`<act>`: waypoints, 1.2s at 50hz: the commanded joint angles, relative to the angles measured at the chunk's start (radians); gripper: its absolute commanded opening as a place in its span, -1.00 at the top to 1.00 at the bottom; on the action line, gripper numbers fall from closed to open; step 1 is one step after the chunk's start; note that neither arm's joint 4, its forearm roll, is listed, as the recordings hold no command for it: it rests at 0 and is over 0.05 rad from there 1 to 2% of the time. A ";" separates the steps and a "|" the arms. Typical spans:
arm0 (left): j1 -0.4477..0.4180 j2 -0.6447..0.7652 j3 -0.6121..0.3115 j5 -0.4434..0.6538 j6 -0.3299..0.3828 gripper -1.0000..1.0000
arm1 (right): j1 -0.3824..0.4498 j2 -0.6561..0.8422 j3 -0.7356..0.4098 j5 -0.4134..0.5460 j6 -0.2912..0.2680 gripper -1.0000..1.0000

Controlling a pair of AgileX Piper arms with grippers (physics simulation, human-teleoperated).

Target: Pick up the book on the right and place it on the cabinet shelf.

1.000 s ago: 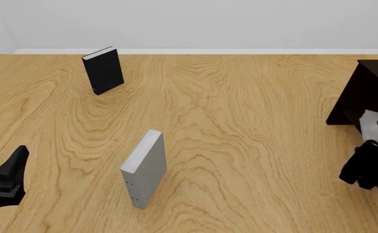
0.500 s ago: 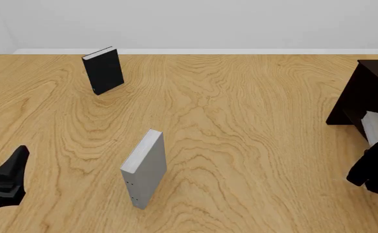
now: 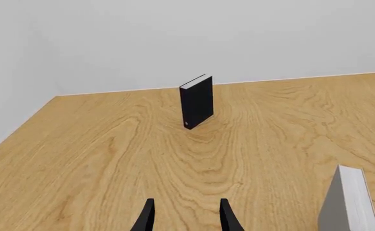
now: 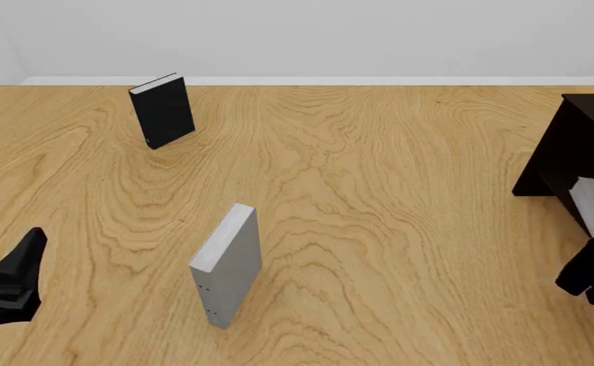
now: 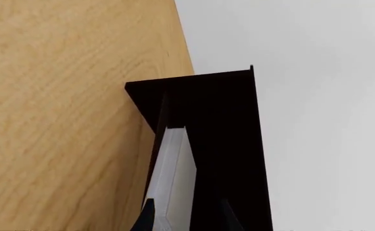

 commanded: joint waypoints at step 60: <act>0.001 -0.006 0.000 0.009 0.001 -1.00 | 0.089 -0.037 -0.054 0.073 -0.023 -1.00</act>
